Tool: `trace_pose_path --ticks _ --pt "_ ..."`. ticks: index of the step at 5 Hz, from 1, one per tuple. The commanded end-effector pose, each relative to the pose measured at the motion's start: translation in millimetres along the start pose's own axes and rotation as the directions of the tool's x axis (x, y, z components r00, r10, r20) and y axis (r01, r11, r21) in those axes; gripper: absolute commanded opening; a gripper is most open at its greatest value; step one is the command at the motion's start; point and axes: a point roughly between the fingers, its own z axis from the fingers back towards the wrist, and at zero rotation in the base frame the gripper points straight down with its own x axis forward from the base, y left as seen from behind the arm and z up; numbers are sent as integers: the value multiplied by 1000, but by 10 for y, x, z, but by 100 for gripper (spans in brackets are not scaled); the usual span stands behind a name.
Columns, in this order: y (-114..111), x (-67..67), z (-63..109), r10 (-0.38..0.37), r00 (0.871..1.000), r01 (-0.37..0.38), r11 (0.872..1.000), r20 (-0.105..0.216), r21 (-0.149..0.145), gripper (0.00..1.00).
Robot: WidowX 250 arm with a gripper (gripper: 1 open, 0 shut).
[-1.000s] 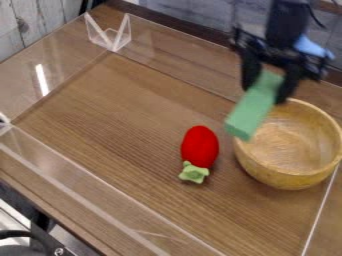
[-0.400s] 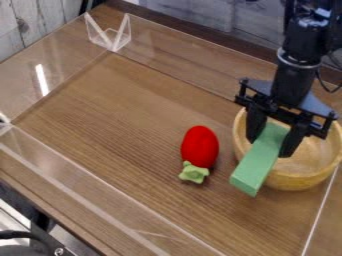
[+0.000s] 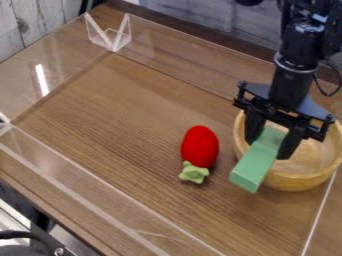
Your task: Put the green stick in the brown bowl
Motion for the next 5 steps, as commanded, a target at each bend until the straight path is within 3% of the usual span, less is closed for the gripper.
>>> trace_pose_path --ticks 1,5 --pt "43 49 52 11 1000 -11 1000 26 -1 0" --pt "104 101 -29 33 999 -33 999 17 5 0"
